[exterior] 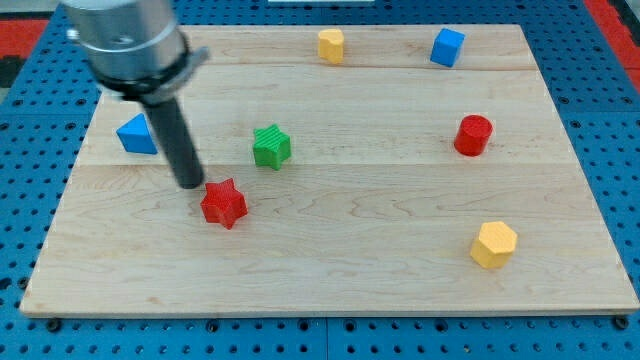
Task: Nudge the red star
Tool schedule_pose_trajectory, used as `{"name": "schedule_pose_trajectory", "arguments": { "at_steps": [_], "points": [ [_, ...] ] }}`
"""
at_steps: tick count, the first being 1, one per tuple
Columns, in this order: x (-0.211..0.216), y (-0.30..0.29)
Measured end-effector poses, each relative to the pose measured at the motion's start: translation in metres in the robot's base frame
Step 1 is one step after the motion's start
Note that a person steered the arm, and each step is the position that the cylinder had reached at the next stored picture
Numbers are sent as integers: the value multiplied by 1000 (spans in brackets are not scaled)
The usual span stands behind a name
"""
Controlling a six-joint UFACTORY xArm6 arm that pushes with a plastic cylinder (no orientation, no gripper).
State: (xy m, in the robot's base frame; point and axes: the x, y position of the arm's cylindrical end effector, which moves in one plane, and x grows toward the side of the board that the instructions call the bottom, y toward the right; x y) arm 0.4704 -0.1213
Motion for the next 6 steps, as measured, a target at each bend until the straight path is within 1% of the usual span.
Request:
{"name": "schedule_pose_trajectory", "arguments": {
  "at_steps": [1,2,3,4,5,6],
  "points": [
    [36,31],
    [55,58],
    [28,9],
    [72,-29],
    [96,11],
    [81,-6]
  ]
}}
